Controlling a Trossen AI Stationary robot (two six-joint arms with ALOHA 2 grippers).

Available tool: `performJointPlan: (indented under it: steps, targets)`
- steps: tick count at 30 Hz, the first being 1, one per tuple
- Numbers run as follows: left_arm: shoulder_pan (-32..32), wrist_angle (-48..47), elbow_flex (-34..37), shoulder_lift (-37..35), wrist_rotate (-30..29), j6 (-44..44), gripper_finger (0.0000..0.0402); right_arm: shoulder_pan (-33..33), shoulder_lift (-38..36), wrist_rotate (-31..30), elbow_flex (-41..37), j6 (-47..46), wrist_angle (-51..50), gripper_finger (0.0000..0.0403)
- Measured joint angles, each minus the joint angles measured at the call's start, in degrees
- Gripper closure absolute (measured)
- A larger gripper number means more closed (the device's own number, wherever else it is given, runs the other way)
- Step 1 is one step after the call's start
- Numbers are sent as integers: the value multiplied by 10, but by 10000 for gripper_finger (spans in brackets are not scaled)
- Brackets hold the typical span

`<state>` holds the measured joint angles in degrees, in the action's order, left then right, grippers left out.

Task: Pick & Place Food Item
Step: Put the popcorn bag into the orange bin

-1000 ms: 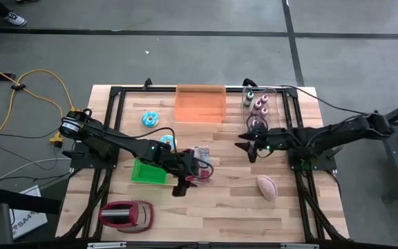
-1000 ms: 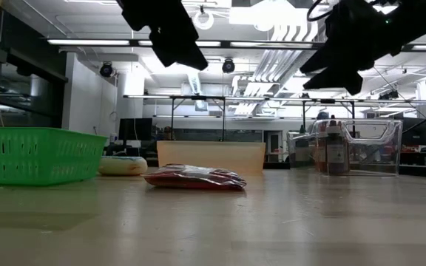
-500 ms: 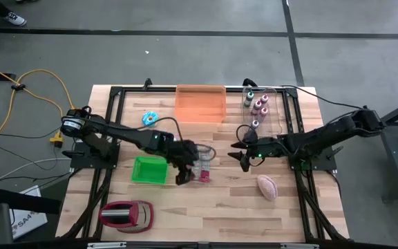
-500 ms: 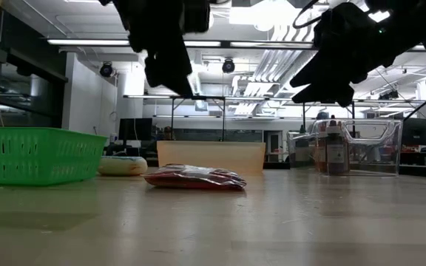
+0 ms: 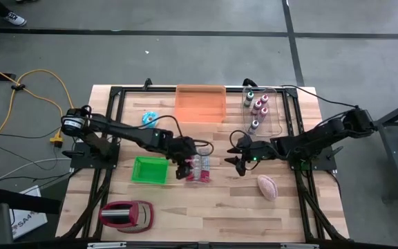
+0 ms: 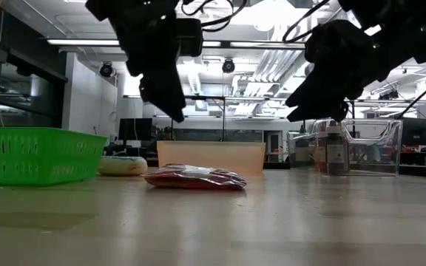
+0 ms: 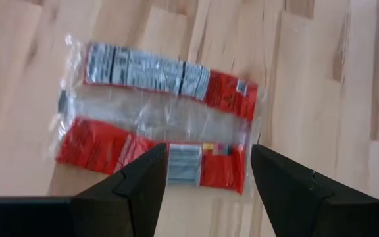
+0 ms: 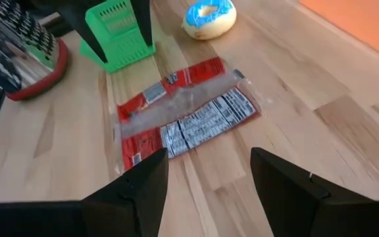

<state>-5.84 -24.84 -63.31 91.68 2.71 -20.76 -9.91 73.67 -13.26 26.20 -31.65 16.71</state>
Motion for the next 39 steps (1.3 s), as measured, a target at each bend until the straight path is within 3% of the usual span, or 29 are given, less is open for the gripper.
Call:
performJointPlan:
  steps: [14,20,28,39]
  targets:
    - [25,4,39,0,-38,77,188,2,0,2,0,34,46,199]
    - [35,-3,39,14,-41,99,188,2,0,2,0,-12,45,199]
    - [34,-8,39,50,17,64,188,2,0,3,0,-73,35,199]
    - [22,-31,39,57,-41,68,188,2,47,25,0,-89,66,199]
